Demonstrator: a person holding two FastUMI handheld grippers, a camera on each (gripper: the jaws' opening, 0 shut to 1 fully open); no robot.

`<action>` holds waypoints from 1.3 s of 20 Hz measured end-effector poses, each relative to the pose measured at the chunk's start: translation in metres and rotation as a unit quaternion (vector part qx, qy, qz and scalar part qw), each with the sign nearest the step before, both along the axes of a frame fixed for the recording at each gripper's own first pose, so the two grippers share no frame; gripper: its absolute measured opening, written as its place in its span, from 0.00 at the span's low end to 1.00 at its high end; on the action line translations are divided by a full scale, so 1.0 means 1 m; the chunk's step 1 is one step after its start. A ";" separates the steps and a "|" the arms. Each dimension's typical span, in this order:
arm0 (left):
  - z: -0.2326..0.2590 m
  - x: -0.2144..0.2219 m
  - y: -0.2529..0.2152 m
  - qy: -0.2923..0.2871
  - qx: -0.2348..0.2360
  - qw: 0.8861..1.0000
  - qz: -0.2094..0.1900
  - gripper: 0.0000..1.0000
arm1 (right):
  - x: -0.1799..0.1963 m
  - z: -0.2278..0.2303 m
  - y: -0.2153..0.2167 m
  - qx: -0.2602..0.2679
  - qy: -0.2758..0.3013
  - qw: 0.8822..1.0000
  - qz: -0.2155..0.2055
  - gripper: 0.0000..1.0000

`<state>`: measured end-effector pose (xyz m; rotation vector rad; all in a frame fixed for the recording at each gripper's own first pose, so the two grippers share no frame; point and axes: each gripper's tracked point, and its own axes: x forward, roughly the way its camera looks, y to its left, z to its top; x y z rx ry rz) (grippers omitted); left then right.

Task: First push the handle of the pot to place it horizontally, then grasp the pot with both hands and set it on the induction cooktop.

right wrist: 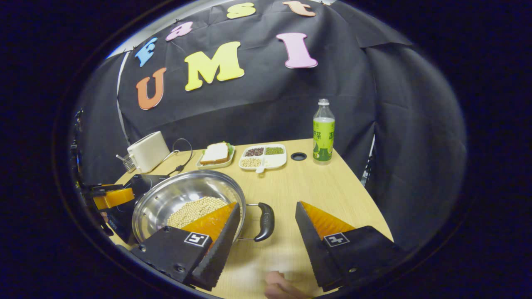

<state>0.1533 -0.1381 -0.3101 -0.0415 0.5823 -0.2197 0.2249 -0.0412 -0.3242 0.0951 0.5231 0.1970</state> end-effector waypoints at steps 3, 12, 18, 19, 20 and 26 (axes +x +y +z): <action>-0.019 0.009 0.004 0.025 0.018 1.000 0.004 0.97 | 0.008 -0.018 0.010 0.009 0.028 0.999 0.013 0.85; -0.050 0.021 0.006 0.063 0.016 0.997 0.029 0.92 | 0.022 -0.040 0.009 0.000 0.058 0.998 0.013 0.92; -0.051 0.023 0.003 0.063 0.011 0.998 0.022 0.89 | 0.019 -0.042 0.019 0.023 0.071 0.997 0.011 0.78; -0.052 0.022 0.001 0.063 0.010 0.998 0.017 0.88 | 0.019 -0.041 0.020 0.023 0.076 0.997 0.006 0.73; -0.051 0.022 -0.004 0.063 0.009 0.998 0.007 0.81 | 0.018 -0.042 0.021 0.020 0.080 0.997 0.003 0.65; -0.049 0.015 -0.006 0.061 0.008 0.998 0.009 0.55 | 0.005 -0.039 0.019 -0.013 0.083 0.996 -0.029 0.63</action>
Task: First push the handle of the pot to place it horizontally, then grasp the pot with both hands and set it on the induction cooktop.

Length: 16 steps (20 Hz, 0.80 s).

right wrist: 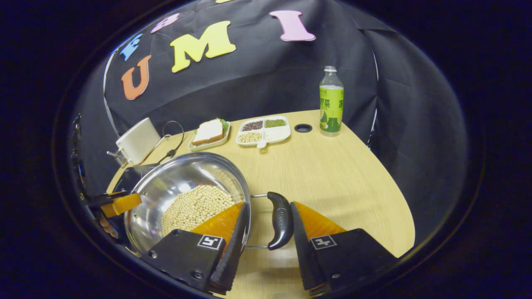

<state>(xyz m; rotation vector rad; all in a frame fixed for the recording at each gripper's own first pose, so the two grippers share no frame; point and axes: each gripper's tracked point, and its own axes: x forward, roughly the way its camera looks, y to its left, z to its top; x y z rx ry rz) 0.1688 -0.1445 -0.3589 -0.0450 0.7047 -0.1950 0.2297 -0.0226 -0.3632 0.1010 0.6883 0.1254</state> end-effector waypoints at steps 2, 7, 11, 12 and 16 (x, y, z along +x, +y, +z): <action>0.002 -0.007 0.000 0.001 0.009 1.000 -0.002 0.54 | -0.007 0.000 -0.001 0.001 0.006 1.000 -0.009 0.63; 0.021 -0.021 0.009 -0.014 0.011 1.000 -0.005 0.54 | -0.029 0.010 0.003 0.011 0.008 1.000 -0.006 0.62; 0.041 -0.032 0.020 -0.028 0.001 1.000 -0.004 0.54 | -0.045 0.038 0.014 0.004 -0.010 1.000 -0.003 0.63; 0.049 -0.035 0.026 -0.032 -0.002 0.999 -0.003 0.54 | -0.048 0.044 0.017 0.003 -0.015 1.000 -0.001 0.63; 0.074 -0.042 0.051 -0.049 -0.001 0.999 0.003 0.54 | -0.061 0.071 0.041 0.001 -0.030 1.000 0.008 0.63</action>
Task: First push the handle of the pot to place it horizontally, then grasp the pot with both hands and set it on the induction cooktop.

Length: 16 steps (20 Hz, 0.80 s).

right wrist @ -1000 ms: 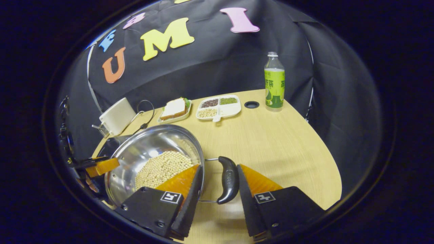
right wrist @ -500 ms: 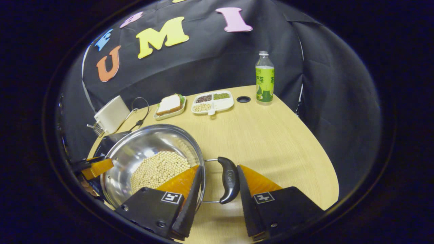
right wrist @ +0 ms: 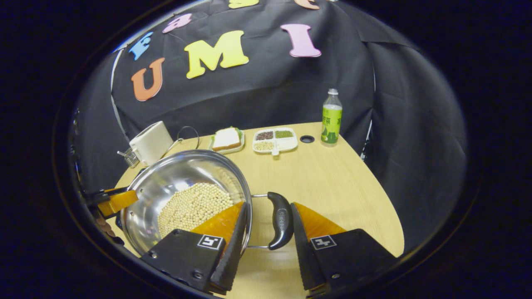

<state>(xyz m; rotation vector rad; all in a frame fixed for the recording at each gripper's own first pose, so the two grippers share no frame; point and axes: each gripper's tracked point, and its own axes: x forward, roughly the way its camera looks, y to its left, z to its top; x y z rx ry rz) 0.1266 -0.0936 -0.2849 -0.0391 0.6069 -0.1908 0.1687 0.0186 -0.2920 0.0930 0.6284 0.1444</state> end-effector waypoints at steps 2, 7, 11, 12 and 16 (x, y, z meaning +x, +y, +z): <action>0.013 -0.005 0.017 -0.009 -0.001 1.000 0.005 0.53 | -0.004 0.014 0.016 0.002 -0.008 1.000 0.007 0.62; 0.046 -0.011 0.071 -0.035 -0.002 0.999 0.028 0.53 | -0.011 0.049 0.069 -0.003 -0.032 0.999 0.036 0.63; 0.066 -0.013 0.116 -0.052 -0.002 0.997 0.053 0.53 | -0.010 0.070 0.116 -0.005 -0.046 0.997 0.061 0.62; 0.069 -0.013 0.127 -0.054 -0.001 0.997 0.059 0.53 | -0.008 0.073 0.129 -0.008 -0.049 0.996 0.068 0.63; 0.077 -0.001 0.169 -0.070 0.007 0.994 0.080 0.53 | 0.005 0.081 0.174 -0.009 -0.053 0.995 0.089 0.63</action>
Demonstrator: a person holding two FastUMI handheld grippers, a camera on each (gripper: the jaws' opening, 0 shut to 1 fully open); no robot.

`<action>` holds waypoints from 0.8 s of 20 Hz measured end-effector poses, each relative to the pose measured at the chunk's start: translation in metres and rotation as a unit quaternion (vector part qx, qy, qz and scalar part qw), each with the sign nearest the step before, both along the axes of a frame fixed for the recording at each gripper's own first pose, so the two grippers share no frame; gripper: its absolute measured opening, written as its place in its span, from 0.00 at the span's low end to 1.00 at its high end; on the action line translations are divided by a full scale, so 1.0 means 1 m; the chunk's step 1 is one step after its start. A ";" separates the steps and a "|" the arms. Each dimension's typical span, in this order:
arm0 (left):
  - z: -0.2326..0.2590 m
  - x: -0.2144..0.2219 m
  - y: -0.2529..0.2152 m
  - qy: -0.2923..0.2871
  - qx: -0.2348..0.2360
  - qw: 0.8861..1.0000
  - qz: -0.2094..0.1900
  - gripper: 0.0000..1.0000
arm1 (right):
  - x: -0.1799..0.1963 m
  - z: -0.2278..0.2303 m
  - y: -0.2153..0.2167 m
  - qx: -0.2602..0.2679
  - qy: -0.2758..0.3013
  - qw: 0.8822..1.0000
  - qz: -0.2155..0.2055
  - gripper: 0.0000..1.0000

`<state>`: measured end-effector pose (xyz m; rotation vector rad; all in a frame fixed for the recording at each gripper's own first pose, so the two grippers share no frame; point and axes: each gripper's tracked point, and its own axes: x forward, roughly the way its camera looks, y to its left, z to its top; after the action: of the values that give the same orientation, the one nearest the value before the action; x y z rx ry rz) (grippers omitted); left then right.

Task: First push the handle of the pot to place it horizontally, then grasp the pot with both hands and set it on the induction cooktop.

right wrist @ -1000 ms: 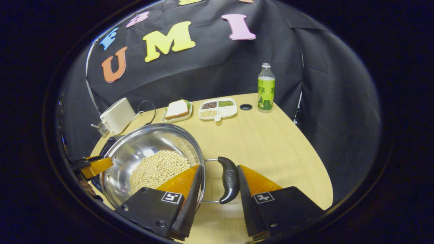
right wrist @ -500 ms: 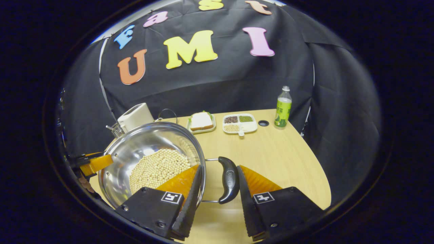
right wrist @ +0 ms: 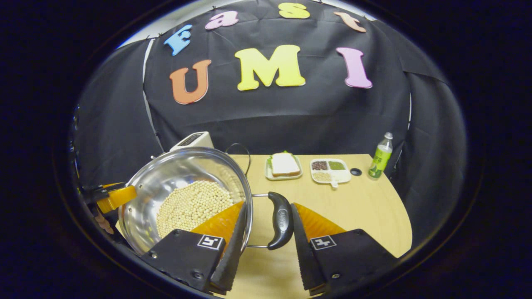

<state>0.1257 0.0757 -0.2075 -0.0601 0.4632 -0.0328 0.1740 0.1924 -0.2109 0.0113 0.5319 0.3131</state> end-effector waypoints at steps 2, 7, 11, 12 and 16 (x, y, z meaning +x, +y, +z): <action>0.002 0.007 0.017 0.003 -0.004 1.000 0.008 0.53 | 0.010 0.001 0.019 0.001 0.004 1.000 0.005 0.62; -0.012 0.028 0.049 0.021 -0.011 1.000 0.018 0.53 | 0.030 -0.008 0.059 0.000 0.020 1.000 0.015 0.63; -0.033 0.045 0.063 0.035 -0.008 0.999 0.023 0.53 | 0.043 -0.029 0.076 0.002 0.045 0.999 0.012 0.63; -0.039 0.048 0.065 0.037 -0.006 0.999 0.022 0.54 | 0.046 -0.036 0.078 0.001 0.048 0.999 0.011 0.63; -0.071 0.061 0.069 0.055 -0.013 0.998 0.019 0.54 | 0.057 -0.067 0.085 -0.005 0.061 0.998 0.003 0.63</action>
<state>0.1866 0.1443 -0.2783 -0.0974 0.5717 0.0015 0.2309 0.2772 -0.2774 0.0198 0.6541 0.3172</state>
